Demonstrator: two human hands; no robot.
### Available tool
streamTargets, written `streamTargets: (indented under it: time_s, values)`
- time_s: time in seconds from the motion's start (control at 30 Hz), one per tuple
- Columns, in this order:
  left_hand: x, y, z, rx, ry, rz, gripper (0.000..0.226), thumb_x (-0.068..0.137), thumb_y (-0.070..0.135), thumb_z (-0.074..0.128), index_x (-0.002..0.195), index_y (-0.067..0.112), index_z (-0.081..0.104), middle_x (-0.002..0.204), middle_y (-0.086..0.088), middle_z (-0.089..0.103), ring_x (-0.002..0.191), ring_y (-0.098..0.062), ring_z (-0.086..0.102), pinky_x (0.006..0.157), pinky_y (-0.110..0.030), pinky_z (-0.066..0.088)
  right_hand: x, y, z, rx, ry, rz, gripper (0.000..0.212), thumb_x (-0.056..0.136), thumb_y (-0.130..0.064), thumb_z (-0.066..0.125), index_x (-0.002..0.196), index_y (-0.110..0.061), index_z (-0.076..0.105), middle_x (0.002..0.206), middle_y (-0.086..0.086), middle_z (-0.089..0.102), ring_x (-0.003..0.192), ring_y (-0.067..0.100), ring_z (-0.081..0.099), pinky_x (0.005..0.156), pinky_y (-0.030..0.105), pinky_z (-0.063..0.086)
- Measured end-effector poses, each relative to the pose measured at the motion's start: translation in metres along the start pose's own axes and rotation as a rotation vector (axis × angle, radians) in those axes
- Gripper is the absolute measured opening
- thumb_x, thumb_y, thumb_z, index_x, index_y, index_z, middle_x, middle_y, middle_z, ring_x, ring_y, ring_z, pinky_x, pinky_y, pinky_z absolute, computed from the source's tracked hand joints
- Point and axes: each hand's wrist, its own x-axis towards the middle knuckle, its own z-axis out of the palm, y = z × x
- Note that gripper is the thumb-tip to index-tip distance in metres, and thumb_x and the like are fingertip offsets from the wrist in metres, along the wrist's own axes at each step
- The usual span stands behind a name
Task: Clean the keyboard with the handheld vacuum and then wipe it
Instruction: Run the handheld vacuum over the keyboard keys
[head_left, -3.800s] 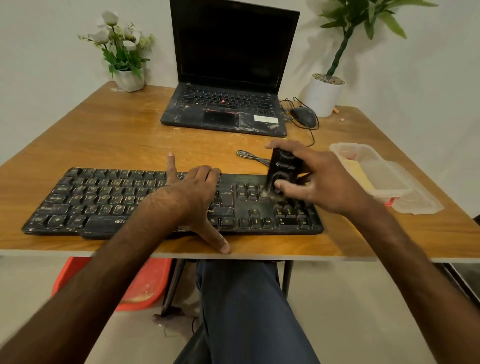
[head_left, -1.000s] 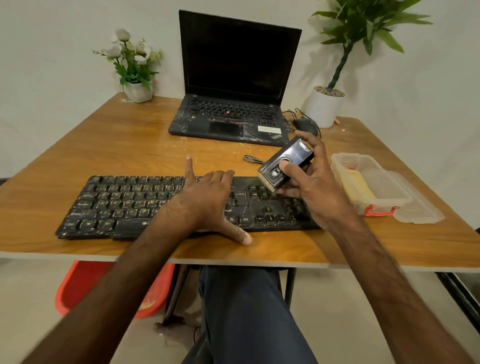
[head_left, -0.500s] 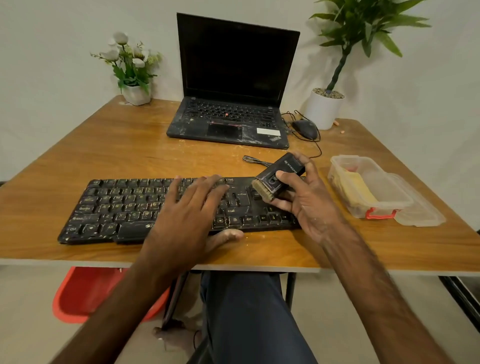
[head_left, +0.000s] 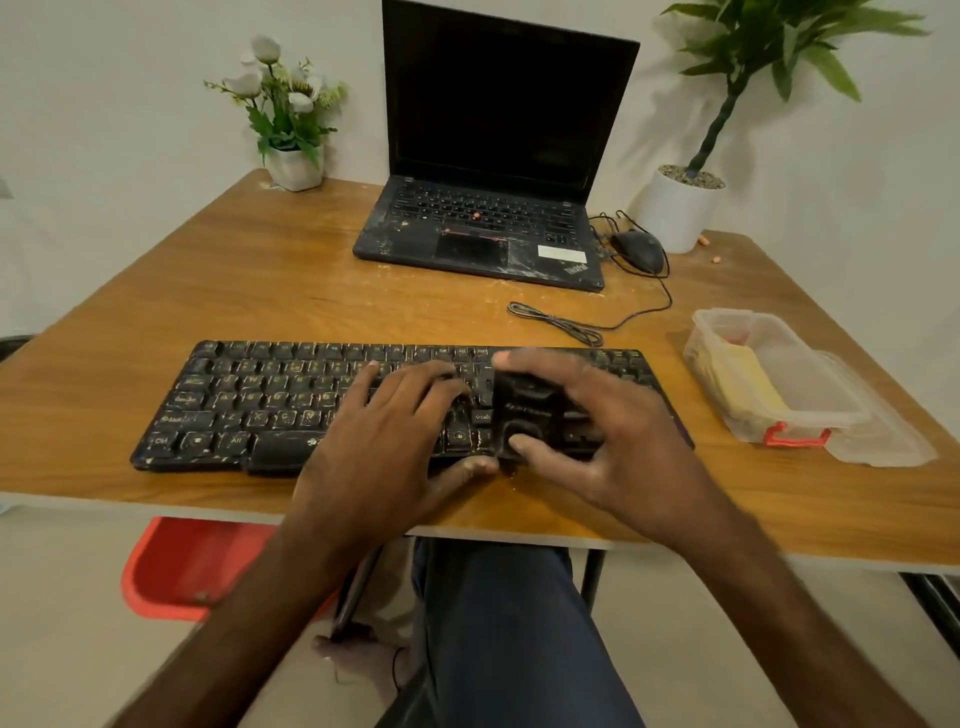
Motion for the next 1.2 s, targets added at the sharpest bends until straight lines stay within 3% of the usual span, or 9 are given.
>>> streamTargets:
  time_s: [0.1, 0.2, 0.33, 0.47, 0.57, 0.67, 0.87, 1.03, 1.2]
  values:
    - [0.000, 0.000, -0.002, 0.003, 0.000, -0.004, 0.081, 0.089, 0.079, 0.029, 0.140, 0.019, 0.050, 0.143, -0.002, 0.050, 0.131, -0.019, 0.048, 0.115, -0.056, 0.035, -0.001, 0.006, -0.004, -0.151, 0.026, -0.035, 0.064, 0.086, -0.023, 0.073, 0.142, -0.030, 0.041, 0.126, -0.006, 0.058, 0.109, 0.005, 0.057, 0.083, 0.022, 0.056]
    - [0.000, 0.001, -0.002, 0.008, 0.006, 0.000, 0.080, 0.090, 0.078, 0.029, 0.139, 0.019, 0.050, 0.139, -0.003, 0.053, 0.129, -0.020, 0.050, 0.112, -0.056, 0.038, -0.003, 0.007, -0.005, -0.115, 0.070, -0.049, 0.063, 0.085, -0.021, 0.074, 0.140, -0.027, 0.043, 0.128, -0.008, 0.056, 0.111, 0.007, 0.058, 0.080, 0.024, 0.057]
    - [0.001, 0.001, -0.001, 0.000, 0.006, -0.001, 0.079, 0.091, 0.079, 0.029, 0.140, 0.018, 0.045, 0.139, -0.003, 0.054, 0.129, -0.020, 0.050, 0.112, -0.058, 0.037, -0.006, 0.007, 0.001, -0.171, 0.008, -0.115, 0.063, 0.088, -0.020, 0.073, 0.141, -0.028, 0.041, 0.122, 0.003, 0.060, 0.105, 0.013, 0.061, 0.078, 0.029, 0.058]
    - [0.000, 0.001, -0.002, 0.010, 0.028, 0.000, 0.079, 0.091, 0.078, 0.031, 0.140, 0.018, 0.046, 0.138, -0.004, 0.055, 0.129, -0.021, 0.051, 0.111, -0.058, 0.038, -0.004, 0.014, -0.008, -0.126, 0.120, -0.069, 0.065, 0.084, -0.018, 0.075, 0.139, -0.031, 0.041, 0.125, -0.001, 0.059, 0.108, 0.010, 0.060, 0.078, 0.028, 0.059]
    - [0.000, 0.000, 0.000, 0.003, 0.021, 0.005, 0.080, 0.091, 0.078, 0.032, 0.141, 0.017, 0.045, 0.139, -0.004, 0.055, 0.130, -0.020, 0.050, 0.113, -0.058, 0.036, -0.012, 0.011, 0.002, -0.172, 0.024, -0.162, 0.064, 0.087, -0.023, 0.072, 0.141, -0.031, 0.038, 0.124, 0.003, 0.059, 0.106, 0.012, 0.061, 0.078, 0.024, 0.057]
    - [0.000, 0.000, -0.001, 0.013, 0.025, 0.004, 0.081, 0.091, 0.078, 0.031, 0.141, 0.016, 0.046, 0.139, -0.004, 0.055, 0.130, -0.021, 0.051, 0.114, -0.059, 0.035, -0.018, 0.014, -0.006, -0.273, -0.032, -0.186, 0.060, 0.090, -0.029, 0.065, 0.143, -0.033, 0.036, 0.119, 0.008, 0.061, 0.099, 0.017, 0.064, 0.071, 0.029, 0.059]
    - [0.001, 0.002, -0.001, 0.017, 0.050, 0.018, 0.079, 0.090, 0.077, 0.037, 0.140, 0.016, 0.044, 0.136, -0.006, 0.058, 0.126, -0.023, 0.055, 0.110, -0.061, 0.038, -0.017, 0.012, -0.014, -0.226, -0.041, -0.214, 0.059, 0.088, -0.025, 0.069, 0.139, -0.027, 0.040, 0.121, 0.009, 0.063, 0.104, 0.016, 0.063, 0.076, 0.030, 0.058]
    - [0.000, 0.000, -0.001, -0.016, 0.048, 0.019, 0.081, 0.087, 0.077, 0.039, 0.141, 0.017, 0.042, 0.139, -0.005, 0.056, 0.129, -0.022, 0.052, 0.110, -0.062, 0.036, -0.009, 0.009, 0.000, -0.266, -0.141, -0.255, 0.061, 0.092, -0.024, 0.067, 0.143, -0.034, 0.035, 0.124, 0.009, 0.060, 0.097, 0.022, 0.065, 0.070, 0.034, 0.059]
    - [0.001, 0.001, -0.002, 0.019, 0.041, 0.002, 0.085, 0.086, 0.080, 0.035, 0.141, 0.016, 0.044, 0.137, -0.006, 0.057, 0.127, -0.023, 0.054, 0.110, -0.061, 0.038, -0.019, 0.015, -0.023, -0.254, -0.118, -0.209, 0.057, 0.090, -0.029, 0.065, 0.140, -0.031, 0.038, 0.118, 0.008, 0.063, 0.098, 0.021, 0.066, 0.068, 0.036, 0.059]
